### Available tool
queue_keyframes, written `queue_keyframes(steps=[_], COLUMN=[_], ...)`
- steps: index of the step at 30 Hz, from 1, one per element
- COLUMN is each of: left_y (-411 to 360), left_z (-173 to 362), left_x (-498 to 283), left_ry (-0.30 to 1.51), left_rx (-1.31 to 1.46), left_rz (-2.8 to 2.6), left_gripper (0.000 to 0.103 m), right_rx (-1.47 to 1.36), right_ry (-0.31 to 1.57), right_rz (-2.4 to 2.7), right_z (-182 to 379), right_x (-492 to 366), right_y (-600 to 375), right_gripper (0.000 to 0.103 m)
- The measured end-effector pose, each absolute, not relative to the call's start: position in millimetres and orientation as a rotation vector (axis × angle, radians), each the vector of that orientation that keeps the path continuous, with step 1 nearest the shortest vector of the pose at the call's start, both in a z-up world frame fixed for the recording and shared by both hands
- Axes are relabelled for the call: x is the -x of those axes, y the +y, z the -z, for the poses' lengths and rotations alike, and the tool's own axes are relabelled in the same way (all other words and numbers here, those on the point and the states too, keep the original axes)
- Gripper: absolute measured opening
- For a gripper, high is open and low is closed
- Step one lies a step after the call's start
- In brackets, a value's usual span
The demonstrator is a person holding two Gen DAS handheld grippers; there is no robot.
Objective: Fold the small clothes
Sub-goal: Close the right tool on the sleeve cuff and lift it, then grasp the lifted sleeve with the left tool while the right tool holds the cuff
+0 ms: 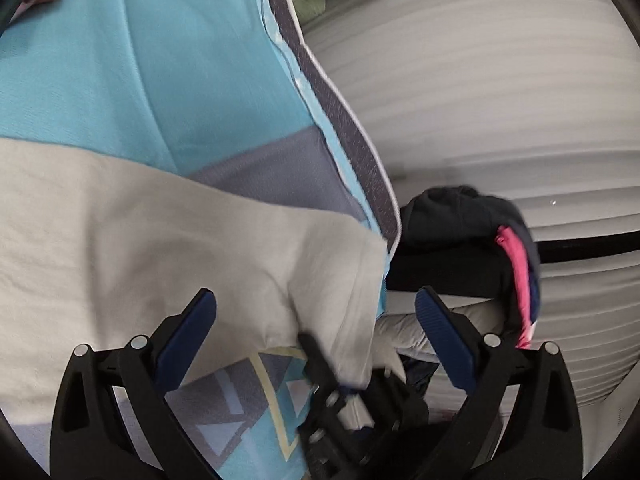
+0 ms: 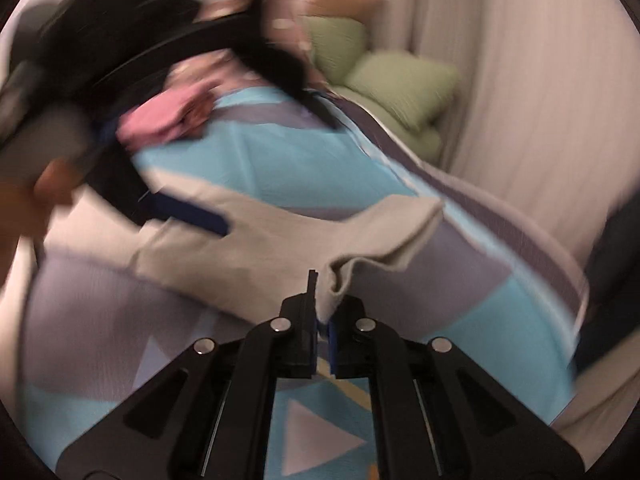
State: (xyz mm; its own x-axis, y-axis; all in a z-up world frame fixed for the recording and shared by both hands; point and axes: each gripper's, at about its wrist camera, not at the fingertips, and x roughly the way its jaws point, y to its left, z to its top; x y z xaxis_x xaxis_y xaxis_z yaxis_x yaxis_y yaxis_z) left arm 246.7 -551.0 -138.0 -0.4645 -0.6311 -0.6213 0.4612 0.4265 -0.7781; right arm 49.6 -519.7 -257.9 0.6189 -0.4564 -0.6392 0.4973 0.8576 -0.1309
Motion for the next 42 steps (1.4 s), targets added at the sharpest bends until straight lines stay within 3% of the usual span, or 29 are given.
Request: queue_keyframes(steps=[4, 13, 18, 20, 21, 22, 23, 27, 33, 42], left_y=[-532.7, -492.6, -481.4, -481.0, -480.9, -480.9, -481.5, -471.6, -433.5, -287.4], left_z=[131.1, 133.5, 165.2, 172.9, 174.7, 175.7, 175.3, 151.1, 71.6, -36.1], left_x=[-261.3, -296.1, -298.8, -298.3, -298.8, -298.4, -296.8, -296.0, -301.8, -329.4], left_ry=[1.582, 1.551, 1.636, 1.643, 1.644, 1.645, 1.642, 1.55, 1.316, 0.991], left_rx=[0.186, 0.272, 0.343, 0.369, 0.386, 0.402, 0.404, 0.401, 0.374, 0.399], left_rz=[1.321, 1.305, 1.269, 1.245, 1.246, 1.26, 1.276, 1.284, 1.308, 1.196], left_gripper=[0.1, 0.097, 0.07, 0.033, 0.024, 0.006, 0.002, 0.001, 0.002, 0.002], right_rx=[0.26, 0.47, 0.501, 0.513, 0.519, 0.519, 0.517, 0.51, 0.516, 0.55], right_ry=[0.745, 0.738, 0.754, 0.759, 0.757, 0.758, 0.756, 0.736, 0.611, 0.354], right_rz=[0.535, 0.458, 0.423, 0.417, 0.419, 0.42, 0.421, 0.433, 0.431, 0.271], right_z=[258.8, 263.6, 273.4, 274.0, 273.9, 271.8, 270.5, 257.1, 203.1, 114.0], right_x=[-73.1, -103.3, -101.3, -102.2, -101.4, -103.1, -103.6, -102.2, -102.9, -134.0], right_y=[-471.0, -424.2, -412.0, -411.1, -410.2, -408.6, -408.2, -393.6, -360.7, -250.0], right_gripper=[0.003, 0.004, 0.004, 0.004, 0.004, 0.004, 0.004, 0.004, 0.004, 0.004])
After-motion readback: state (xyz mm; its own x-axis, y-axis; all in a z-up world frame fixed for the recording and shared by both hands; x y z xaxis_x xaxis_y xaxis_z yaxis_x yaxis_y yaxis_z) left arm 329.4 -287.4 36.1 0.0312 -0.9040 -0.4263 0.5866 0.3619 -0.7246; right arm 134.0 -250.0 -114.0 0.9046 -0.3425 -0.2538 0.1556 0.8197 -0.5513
